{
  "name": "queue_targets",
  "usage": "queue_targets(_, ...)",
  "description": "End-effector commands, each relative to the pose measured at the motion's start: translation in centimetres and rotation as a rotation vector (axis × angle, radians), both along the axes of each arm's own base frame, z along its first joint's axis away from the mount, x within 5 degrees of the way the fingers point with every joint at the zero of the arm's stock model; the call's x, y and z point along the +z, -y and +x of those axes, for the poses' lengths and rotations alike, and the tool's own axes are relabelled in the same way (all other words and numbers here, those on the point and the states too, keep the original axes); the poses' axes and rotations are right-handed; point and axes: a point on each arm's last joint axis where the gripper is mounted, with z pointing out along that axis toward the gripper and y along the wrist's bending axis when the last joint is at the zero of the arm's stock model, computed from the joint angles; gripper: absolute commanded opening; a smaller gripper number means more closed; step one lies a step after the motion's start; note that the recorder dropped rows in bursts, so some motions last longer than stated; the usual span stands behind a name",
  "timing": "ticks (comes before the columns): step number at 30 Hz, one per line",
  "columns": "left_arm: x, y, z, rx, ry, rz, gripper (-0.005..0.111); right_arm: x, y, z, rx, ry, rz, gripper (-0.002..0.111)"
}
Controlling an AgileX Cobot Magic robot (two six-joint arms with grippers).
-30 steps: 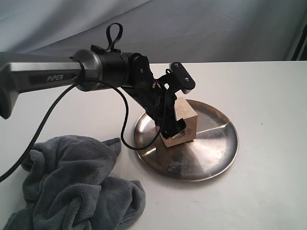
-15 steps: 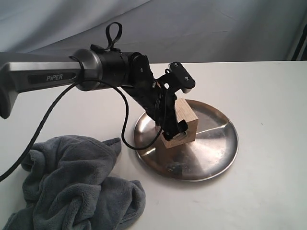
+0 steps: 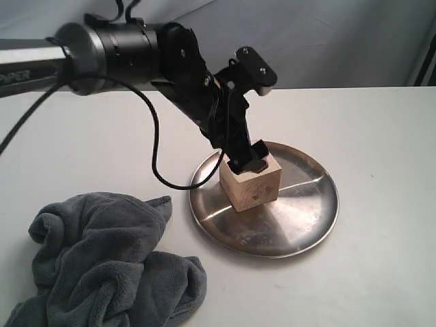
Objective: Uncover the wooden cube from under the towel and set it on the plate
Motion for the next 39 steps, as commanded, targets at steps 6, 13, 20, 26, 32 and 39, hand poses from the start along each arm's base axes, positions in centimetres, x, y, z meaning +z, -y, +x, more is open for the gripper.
queue_targets(6, 8.0, -1.3, -2.1, 0.029, 0.101, -0.115, 0.105, 0.0, 0.0, 0.0, 0.003, 0.008, -0.002, 0.000)
queue_targets(13, 11.9, -2.8, -4.3, 0.000, 0.099, -0.121, 0.105, 0.0, 0.0, 0.0, 0.003, 0.008, -0.002, 0.000)
queue_targets(20, 18.0, -5.3, -7.6, 0.066, 0.155, -0.243, 0.105, 0.0, 0.0, 0.0, 0.003, 0.008, -0.002, 0.000)
queue_targets(26, 23.6, -8.5, -11.2, 0.112, 0.273, -0.361, 0.104, 0.0, 0.0, 0.0, 0.003, 0.008, -0.002, 0.000)
queue_targets(32, 26.8, -12.9, -13.0, 0.272, 0.297, -0.441, 0.056, 0.0, 0.0, 0.0, 0.003, 0.008, -0.002, 0.000)
queue_targets(39, 27.9, -15.2, -15.0, 0.307, 0.273, -0.431, 0.000, 0.0, 0.0, 0.0, 0.003, 0.008, -0.002, 0.000)
